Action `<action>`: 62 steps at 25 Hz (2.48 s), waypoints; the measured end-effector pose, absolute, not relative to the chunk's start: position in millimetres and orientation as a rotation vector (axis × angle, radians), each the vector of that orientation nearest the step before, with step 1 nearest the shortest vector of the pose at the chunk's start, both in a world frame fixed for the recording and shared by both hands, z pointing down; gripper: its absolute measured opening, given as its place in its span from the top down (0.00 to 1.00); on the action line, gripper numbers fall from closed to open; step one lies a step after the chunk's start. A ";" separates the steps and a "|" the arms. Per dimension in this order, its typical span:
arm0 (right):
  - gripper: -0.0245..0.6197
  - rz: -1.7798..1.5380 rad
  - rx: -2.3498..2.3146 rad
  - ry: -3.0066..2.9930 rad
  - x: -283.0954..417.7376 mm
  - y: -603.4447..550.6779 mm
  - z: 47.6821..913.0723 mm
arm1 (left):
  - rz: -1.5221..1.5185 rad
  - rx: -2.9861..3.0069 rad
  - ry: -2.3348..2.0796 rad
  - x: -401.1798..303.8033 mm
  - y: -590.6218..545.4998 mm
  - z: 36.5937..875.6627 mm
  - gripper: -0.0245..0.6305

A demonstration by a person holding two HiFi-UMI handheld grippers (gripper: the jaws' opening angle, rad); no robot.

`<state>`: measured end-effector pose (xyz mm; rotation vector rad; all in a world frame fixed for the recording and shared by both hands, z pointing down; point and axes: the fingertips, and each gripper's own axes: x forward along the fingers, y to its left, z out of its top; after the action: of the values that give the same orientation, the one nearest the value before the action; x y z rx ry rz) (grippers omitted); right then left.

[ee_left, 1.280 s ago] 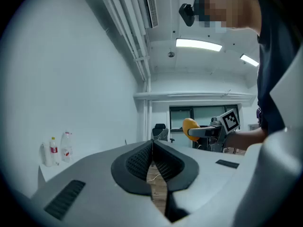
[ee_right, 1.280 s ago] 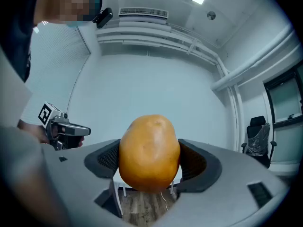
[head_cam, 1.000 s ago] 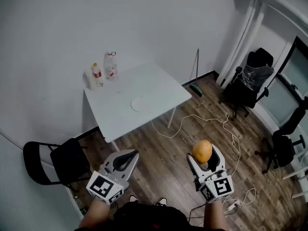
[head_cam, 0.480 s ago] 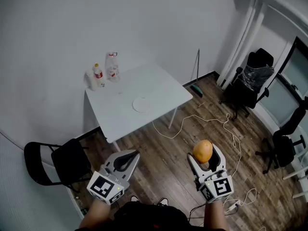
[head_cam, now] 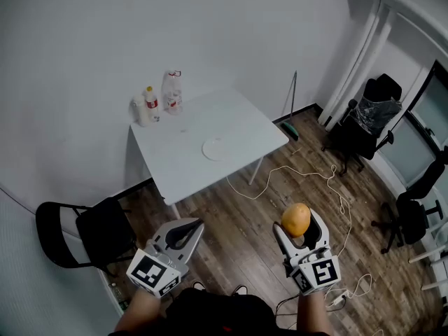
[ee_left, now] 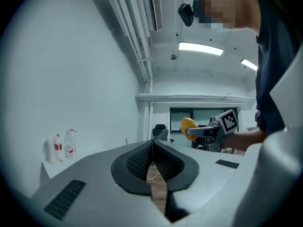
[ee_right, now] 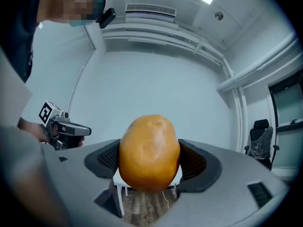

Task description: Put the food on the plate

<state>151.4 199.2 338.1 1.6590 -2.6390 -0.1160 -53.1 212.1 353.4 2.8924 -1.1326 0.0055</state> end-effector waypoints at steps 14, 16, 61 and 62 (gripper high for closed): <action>0.39 -0.049 1.569 -2.740 72.9 185.7 348.1 | 0.031 2.855 -1.144 -113.2 206.2 376.3 0.93; 0.39 -0.047 1.566 -2.745 75.3 176.7 348.6 | 0.038 2.848 -1.142 -110.5 199.4 380.3 0.93; 0.39 0.081 1.457 -2.758 256.0 -131.6 396.3 | 0.093 2.833 -1.233 70.2 -125.1 377.6 0.93; 0.39 0.085 1.455 -2.749 250.9 -142.9 399.2 | 0.091 2.825 -1.232 63.0 -135.6 380.3 0.93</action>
<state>250.9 -142.9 399.2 1.4546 -2.7487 0.0847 63.0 -135.6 380.3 2.8247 -1.2324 0.0911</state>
